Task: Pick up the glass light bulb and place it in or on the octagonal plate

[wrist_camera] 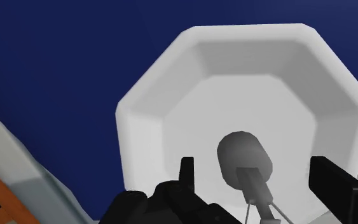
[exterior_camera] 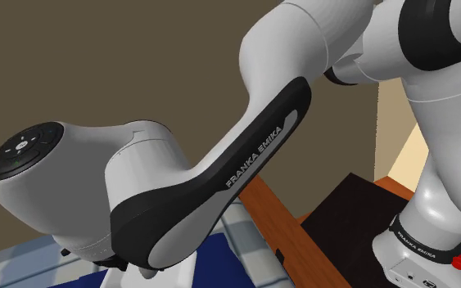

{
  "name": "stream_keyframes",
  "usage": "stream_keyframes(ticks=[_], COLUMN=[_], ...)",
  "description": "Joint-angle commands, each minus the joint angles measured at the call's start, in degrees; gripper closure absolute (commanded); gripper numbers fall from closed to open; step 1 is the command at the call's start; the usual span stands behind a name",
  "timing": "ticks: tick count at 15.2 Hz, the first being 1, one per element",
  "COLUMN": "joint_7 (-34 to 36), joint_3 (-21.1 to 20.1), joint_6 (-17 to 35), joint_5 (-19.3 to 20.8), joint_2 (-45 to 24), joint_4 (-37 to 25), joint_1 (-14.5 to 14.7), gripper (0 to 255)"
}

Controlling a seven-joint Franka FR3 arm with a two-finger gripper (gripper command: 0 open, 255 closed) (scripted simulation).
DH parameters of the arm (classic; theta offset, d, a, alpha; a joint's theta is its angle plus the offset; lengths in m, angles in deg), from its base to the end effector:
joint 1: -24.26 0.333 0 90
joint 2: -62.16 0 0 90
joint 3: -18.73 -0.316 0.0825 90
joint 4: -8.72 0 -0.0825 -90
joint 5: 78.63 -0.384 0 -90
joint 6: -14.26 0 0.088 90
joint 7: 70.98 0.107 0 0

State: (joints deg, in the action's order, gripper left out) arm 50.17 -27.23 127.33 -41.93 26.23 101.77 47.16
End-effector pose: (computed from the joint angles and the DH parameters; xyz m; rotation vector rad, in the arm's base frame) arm 0.3449 0.5775 0.3353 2.8935 -1.0860 0.2212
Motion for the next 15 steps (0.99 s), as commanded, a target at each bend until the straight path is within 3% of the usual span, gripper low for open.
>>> stream_keyframes(ticks=[1,4,8,15], joint_7=[0.00,0.00,-1.57,-1.57], joint_3=[0.00,0.00,-1.84,-1.84], joint_6=[0.00,0.00,-5.26,-5.26], joint_5=[0.00,0.00,-2.60,-2.60], joint_2=[0.00,0.00,2.70,2.70], joint_4=[0.00,0.00,-3.32,-3.32], joint_1=[0.00,0.00,0.07,0.07], gripper=[0,0,0,0])
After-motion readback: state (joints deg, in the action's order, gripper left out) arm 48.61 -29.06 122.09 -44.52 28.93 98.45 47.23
